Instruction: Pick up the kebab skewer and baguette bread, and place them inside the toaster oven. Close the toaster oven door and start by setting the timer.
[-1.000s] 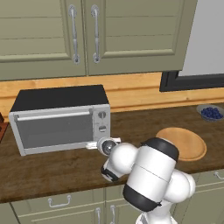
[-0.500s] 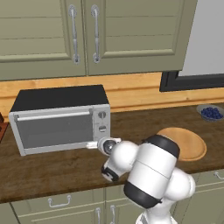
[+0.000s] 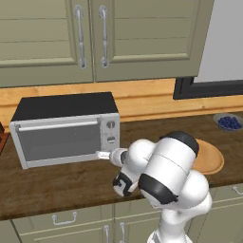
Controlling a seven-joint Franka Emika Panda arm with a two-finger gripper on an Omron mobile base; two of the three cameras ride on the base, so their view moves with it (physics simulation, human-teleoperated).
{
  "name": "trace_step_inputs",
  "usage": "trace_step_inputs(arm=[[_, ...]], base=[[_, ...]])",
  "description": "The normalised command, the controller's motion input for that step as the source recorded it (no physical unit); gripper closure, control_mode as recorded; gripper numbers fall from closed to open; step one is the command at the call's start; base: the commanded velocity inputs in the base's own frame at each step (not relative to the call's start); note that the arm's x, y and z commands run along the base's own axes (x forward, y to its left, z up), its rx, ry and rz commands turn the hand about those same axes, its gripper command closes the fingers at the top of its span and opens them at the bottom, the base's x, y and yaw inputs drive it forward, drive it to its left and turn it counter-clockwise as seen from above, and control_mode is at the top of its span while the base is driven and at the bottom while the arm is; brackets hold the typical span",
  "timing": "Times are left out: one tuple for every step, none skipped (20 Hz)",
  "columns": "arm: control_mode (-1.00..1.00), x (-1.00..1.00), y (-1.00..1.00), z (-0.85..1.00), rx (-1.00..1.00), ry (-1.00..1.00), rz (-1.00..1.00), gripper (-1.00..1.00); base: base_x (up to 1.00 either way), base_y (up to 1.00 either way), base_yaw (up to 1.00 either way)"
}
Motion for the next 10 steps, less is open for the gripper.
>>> trace_step_inputs(arm=[[-1.0,0.0,-0.17,0.0,0.18,0.0,0.0,1.0],[-1.0,0.0,-0.24,0.0,0.2,0.0,0.0,1.0],[-1.0,0.0,-0.21,0.0,0.19,0.0,0.0,1.0],[-1.0,0.0,-0.17,0.0,0.19,0.0,0.0,1.0],[-1.0,0.0,-0.18,0.0,0.2,0.0,0.0,1.0],[-1.0,0.0,-0.21,0.0,0.21,0.0,0.0,1.0],[-1.0,0.0,-0.26,0.0,0.23,0.0,0.0,1.0],[-1.0,0.0,-0.19,0.0,0.2,0.0,0.0,1.0],[-1.0,0.0,-0.19,0.0,0.2,0.0,0.0,1.0],[-1.0,0.0,-0.16,0.0,0.19,0.0,0.0,1.0]], base=[[0.0,0.0,0.0],[0.0,0.0,0.0],[0.0,0.0,0.0],[0.0,0.0,0.0],[0.0,0.0,0.0],[0.0,0.0,0.0],[0.0,0.0,0.0],[0.0,0.0,0.0],[0.0,0.0,0.0],[0.0,0.0,0.0]])
